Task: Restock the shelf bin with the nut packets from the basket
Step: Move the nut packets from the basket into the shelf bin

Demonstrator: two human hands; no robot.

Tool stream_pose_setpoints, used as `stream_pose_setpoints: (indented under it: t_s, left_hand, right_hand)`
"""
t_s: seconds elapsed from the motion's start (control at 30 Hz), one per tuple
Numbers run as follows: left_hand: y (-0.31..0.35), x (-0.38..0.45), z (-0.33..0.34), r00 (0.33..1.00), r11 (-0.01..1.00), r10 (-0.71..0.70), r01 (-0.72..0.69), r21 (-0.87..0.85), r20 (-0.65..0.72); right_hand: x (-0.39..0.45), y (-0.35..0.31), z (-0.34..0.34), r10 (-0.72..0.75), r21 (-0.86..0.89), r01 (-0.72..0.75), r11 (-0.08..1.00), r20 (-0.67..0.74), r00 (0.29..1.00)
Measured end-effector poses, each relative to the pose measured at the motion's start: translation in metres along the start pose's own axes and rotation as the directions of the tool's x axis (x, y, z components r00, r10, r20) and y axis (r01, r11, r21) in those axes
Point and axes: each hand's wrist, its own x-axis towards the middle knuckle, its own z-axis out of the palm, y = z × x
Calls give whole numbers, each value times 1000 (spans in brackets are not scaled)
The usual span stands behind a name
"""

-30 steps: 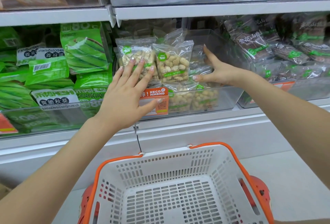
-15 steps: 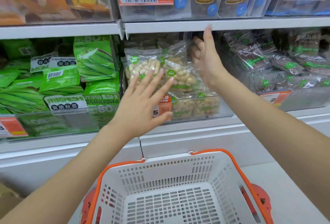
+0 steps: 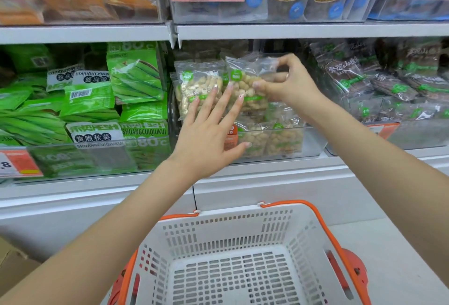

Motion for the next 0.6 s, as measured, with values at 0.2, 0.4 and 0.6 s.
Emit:
stream_pose_setpoints:
  t_s: [0.2,0.4,0.6]
  left_hand:
    - [-2,7,4,998,999,9,-11,31,70]
    - [-6,12,6,992,999,4,-9,36,125]
    - [-6,10,3,991,1000,1,-1,-2,131]
  right_hand:
    - [21,1,17,23,-374,-25,927,-7,1000]
    - [12,11,20,78,-184,-88,979,-57,995]
    - [28,-3,28,153,-200,-117,973,176,972]
